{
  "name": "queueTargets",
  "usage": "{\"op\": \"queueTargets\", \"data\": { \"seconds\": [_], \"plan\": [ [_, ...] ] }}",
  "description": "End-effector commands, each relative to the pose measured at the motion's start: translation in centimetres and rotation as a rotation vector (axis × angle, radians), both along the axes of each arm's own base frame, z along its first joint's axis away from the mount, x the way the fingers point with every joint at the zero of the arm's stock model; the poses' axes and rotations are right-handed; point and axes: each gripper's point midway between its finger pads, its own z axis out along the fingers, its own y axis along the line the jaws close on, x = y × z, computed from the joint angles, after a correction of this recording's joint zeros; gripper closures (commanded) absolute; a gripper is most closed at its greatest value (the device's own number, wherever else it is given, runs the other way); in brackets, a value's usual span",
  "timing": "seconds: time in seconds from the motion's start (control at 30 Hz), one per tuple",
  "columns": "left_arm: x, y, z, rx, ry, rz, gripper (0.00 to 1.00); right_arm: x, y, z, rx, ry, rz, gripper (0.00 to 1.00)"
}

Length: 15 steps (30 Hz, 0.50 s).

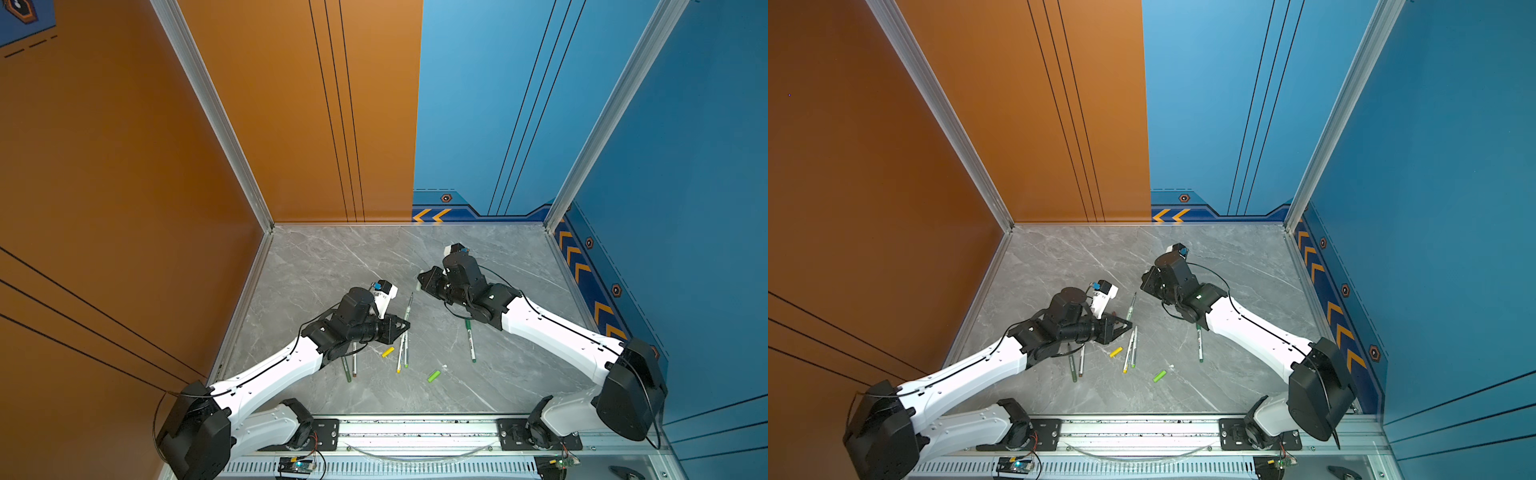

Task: Insert the pens into the pen caps
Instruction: 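Lower the light green cap onto the pen nib and press down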

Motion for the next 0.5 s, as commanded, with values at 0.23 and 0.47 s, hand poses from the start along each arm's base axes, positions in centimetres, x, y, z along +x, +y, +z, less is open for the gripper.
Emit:
{"op": "queueTargets", "data": {
  "seconds": [0.23, 0.47],
  "plan": [
    [-0.14, -0.96, 1.23, -0.022, -0.03, -0.039, 1.0, 0.57, 0.64, 0.88, 0.039, -0.012, 0.001, 0.87],
    [-0.03, -1.05, 1.39, -0.022, -0.037, -0.041, 1.0, 0.34, 1.28, 0.46, 0.039, -0.002, 0.017, 0.87]
  ]
}}
